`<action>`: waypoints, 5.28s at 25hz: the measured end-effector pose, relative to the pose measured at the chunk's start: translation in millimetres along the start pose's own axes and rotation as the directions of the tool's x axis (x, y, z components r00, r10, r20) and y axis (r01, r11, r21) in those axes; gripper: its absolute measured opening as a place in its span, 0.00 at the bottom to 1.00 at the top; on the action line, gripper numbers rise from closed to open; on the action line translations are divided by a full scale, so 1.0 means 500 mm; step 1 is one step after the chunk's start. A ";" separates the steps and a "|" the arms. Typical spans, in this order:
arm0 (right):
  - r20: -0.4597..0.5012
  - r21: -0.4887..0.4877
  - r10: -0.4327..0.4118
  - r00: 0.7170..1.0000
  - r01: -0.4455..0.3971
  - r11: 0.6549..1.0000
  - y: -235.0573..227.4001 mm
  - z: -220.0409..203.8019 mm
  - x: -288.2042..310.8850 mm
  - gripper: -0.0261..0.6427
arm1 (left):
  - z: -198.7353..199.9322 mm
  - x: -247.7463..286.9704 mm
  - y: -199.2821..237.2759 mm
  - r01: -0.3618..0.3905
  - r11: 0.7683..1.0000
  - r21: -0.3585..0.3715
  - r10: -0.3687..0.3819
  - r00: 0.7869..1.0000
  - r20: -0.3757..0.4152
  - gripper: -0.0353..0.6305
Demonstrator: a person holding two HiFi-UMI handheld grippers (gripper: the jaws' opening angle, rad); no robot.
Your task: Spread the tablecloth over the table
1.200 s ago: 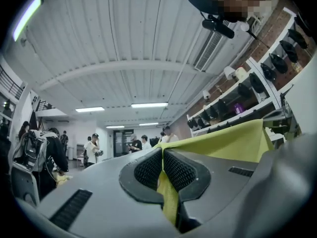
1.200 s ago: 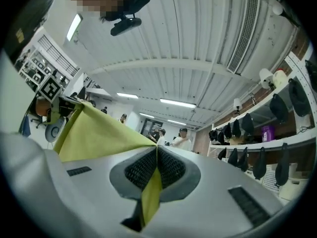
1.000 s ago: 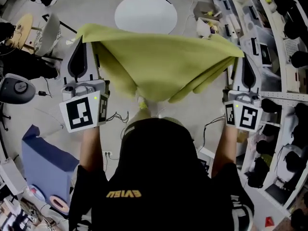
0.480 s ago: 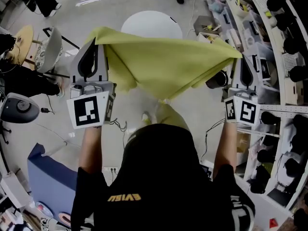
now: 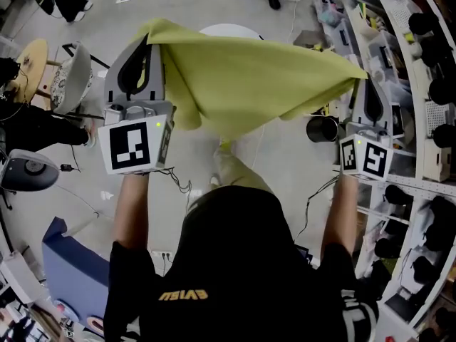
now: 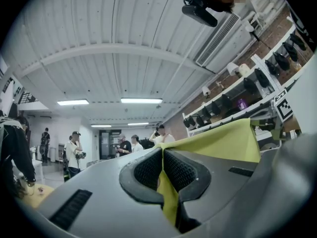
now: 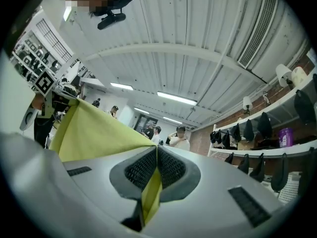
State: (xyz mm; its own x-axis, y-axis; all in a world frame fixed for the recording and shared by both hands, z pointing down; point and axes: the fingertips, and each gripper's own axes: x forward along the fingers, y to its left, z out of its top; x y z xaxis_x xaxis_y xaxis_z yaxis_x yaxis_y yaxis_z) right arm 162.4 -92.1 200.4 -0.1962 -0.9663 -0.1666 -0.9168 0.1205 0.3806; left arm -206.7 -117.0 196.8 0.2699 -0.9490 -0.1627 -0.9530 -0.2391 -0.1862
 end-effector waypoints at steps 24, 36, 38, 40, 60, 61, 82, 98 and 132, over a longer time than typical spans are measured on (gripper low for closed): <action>-0.089 -0.079 0.116 0.989 -0.123 0.989 -0.112 -0.249 0.745 0.05 | -0.194 0.747 0.134 0.054 0.979 0.195 -0.028 0.991 -0.134 0.08; -0.300 -0.016 0.067 0.952 -0.076 0.997 -0.093 -0.486 1.041 0.05 | -0.446 1.082 0.173 0.217 0.951 0.222 -0.148 0.945 -0.290 0.08; -0.323 -0.014 0.073 0.944 -0.082 0.996 -0.094 -0.531 1.080 0.05 | -0.489 1.126 0.170 0.215 0.952 0.220 -0.138 0.938 -0.317 0.08; -0.340 -0.010 0.085 0.936 -0.094 0.995 -0.092 -0.574 1.117 0.05 | -0.536 1.162 0.169 0.209 0.955 0.213 -0.124 0.927 -0.353 0.08; -0.548 0.059 0.173 0.819 -0.169 0.984 0.061 -1.004 1.370 0.05 | -1.001 1.366 0.198 0.164 0.972 0.170 -0.034 0.810 -0.585 0.09; -0.554 0.070 0.177 0.813 -0.167 0.984 0.070 -1.021 1.369 0.05 | -1.020 1.366 0.195 0.159 0.973 0.168 -0.028 0.803 -0.595 0.09; -0.582 0.257 0.274 0.766 -0.146 0.955 0.154 -1.113 1.269 0.33 | -1.197 1.178 0.155 0.223 0.969 0.109 -0.060 0.635 -0.770 0.33; -0.421 0.459 0.242 0.874 -0.024 0.888 0.186 -0.677 0.419 0.11 | -0.786 0.382 0.017 -0.042 0.954 -0.296 -0.096 0.895 -0.436 0.17; -0.204 0.403 0.281 0.938 -0.181 0.897 0.323 -0.266 -0.194 0.04 | -0.316 -0.235 -0.173 0.026 0.987 -0.160 -0.060 0.976 -0.210 0.08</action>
State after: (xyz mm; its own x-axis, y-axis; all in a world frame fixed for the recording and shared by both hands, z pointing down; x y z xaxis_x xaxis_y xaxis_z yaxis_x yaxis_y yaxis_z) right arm 79.7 -9.1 399.2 -0.3703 -0.9189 0.1362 -0.9273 0.3743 0.0046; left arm -178.0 -17.3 384.8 0.2915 -0.9549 0.0557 -0.9554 -0.2936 -0.0325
